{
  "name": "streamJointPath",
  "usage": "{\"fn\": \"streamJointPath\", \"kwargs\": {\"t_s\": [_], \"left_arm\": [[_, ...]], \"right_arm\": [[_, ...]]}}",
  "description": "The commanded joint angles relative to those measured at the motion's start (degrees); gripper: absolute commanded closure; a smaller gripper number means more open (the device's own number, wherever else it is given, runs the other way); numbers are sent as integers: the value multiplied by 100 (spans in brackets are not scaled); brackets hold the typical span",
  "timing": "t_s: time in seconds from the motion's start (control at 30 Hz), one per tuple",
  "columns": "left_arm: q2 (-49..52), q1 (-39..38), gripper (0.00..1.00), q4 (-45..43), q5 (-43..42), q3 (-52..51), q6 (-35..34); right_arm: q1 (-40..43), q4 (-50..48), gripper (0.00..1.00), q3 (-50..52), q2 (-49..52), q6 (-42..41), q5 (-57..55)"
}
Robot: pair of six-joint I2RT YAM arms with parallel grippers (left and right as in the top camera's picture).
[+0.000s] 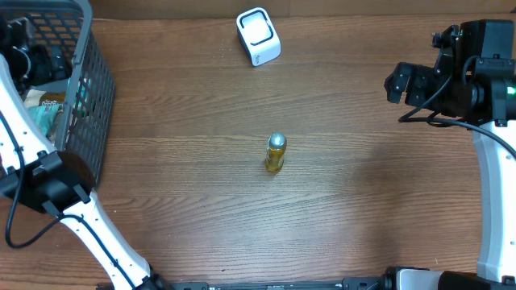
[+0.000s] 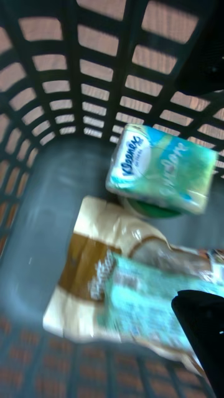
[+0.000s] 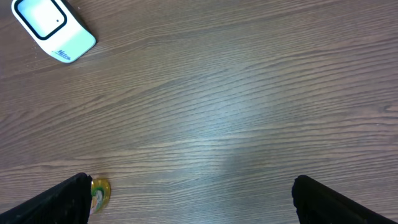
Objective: Scan the item barcode
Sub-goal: 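Move the left gripper back into the basket and grasp the Kleenex pack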
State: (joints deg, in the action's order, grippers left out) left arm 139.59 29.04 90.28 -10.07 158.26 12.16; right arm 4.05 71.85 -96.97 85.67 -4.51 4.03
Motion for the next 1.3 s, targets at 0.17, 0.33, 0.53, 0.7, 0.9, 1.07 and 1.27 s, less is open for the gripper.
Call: {"fn": "streamJointPath", "kwargs": {"t_s": [0.17, 0.33, 0.53, 0.7, 0.9, 1.07, 1.27], "left_arm": [[457, 20, 4, 35, -457, 44, 553], [767, 7, 6, 109, -428, 33, 566], [955, 9, 12, 269, -258, 33, 542], [970, 9, 9, 184, -219, 33, 540], [1047, -98, 9, 0, -216, 33, 498], [1108, -188, 18, -22, -133, 20, 498], [1108, -210, 23, -125, 105, -195, 280]], "right_arm": [[11, -17, 0, -125, -72, -15, -55], [11, -15, 0, -125, -72, -15, -55], [11, -15, 0, -125, -72, -15, -55], [11, -15, 0, -125, -72, -15, -55], [11, -15, 0, -125, -72, -15, -55], [11, -15, 0, -125, -72, -15, -55], [11, -15, 0, -125, -72, -15, -55]]}}
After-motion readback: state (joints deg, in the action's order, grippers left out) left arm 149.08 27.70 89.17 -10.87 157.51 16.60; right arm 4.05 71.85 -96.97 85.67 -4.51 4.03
